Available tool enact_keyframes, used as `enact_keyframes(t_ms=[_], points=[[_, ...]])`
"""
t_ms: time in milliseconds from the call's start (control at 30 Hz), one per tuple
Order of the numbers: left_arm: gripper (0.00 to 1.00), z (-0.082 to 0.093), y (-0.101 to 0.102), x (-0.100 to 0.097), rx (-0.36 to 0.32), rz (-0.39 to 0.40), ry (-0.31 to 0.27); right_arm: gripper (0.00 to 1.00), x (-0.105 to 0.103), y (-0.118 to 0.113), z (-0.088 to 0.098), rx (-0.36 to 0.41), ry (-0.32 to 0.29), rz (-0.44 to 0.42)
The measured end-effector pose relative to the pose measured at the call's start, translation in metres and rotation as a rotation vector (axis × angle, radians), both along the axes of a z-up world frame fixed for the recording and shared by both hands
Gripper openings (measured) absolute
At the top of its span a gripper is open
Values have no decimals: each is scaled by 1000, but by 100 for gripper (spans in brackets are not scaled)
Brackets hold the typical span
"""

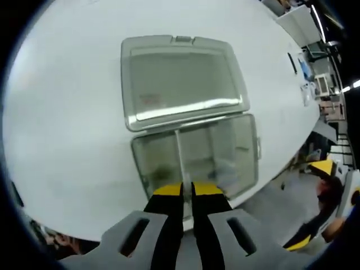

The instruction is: Insert the divider into the dual guide fixture by aligning both edges with the guide slots and pushing it downward to the bottom, including one-sided entry, uneven engagement, binding, and posture correction.

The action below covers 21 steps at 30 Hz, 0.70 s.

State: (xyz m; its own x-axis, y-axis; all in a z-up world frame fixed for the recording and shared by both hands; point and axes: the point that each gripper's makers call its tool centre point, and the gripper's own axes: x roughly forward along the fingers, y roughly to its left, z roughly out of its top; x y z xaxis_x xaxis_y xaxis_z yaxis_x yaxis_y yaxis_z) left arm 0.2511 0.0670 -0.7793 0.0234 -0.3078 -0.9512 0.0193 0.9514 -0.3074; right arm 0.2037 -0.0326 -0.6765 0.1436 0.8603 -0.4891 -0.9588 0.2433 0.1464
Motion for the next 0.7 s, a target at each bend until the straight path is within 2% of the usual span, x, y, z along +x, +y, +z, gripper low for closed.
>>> enact_keyframes(t_ms=[700], points=[[2,-2,0,3,9,-12,2,68,0,-1,1,-4,0,1]])
